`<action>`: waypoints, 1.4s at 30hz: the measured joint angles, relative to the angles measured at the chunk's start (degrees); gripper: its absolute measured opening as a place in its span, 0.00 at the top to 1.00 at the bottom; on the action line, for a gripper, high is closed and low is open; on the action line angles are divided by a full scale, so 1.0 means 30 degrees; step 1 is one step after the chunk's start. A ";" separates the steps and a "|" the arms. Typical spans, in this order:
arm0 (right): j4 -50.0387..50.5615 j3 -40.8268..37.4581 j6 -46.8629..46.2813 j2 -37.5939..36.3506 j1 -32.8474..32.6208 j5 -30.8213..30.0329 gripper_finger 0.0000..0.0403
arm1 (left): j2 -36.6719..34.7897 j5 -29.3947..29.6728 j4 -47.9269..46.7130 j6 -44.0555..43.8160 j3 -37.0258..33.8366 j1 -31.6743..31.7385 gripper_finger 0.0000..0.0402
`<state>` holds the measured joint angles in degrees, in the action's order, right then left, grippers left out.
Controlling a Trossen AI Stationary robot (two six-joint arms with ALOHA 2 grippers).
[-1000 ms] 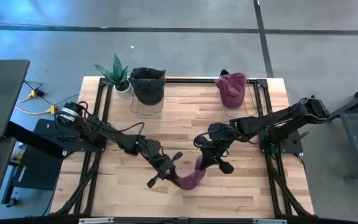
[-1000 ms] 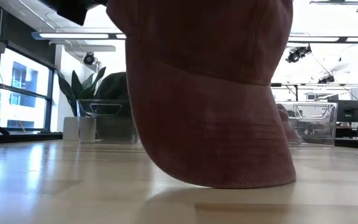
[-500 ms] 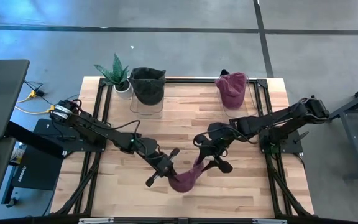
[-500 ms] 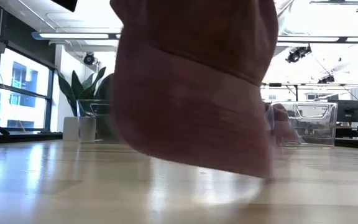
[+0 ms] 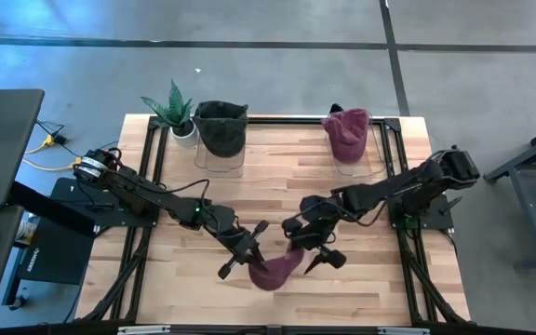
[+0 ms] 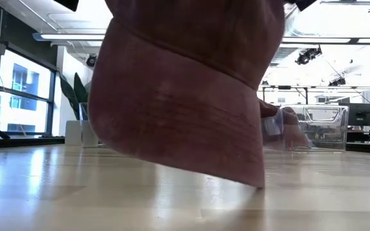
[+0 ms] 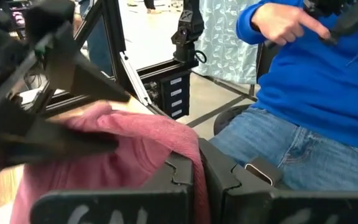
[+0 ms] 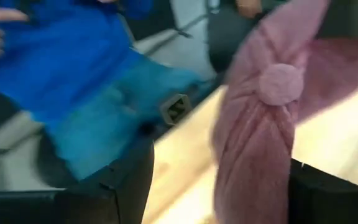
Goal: Pick & Place hat
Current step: Put the red cap into the right transparent bin
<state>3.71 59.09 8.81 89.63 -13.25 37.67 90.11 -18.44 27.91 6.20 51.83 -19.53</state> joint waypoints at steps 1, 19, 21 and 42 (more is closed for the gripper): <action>0.0096 0.0000 -0.0388 -0.0089 0.0058 0.0668 0.42 | 0.0000 0.0000 -0.0025 0.0000 0.0000 0.0000 1.00; 0.1694 0.0007 -0.3042 -0.0782 0.0234 0.2490 0.93 | 0.0015 -0.0184 0.0089 -0.0007 0.0000 0.0007 1.00; 0.1710 0.0007 -0.3478 -0.0782 0.0224 0.0823 0.98 | 0.0015 -0.0169 0.0143 -0.0007 0.0000 0.0007 1.00; -0.2121 0.0036 -0.6141 -0.0804 0.0077 -0.2302 0.38 | 0.0022 0.1916 0.0202 0.0898 0.0000 0.0015 1.00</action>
<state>-2.66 59.20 -9.61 87.22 -13.02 30.76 90.17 -12.69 28.52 8.89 51.83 -19.49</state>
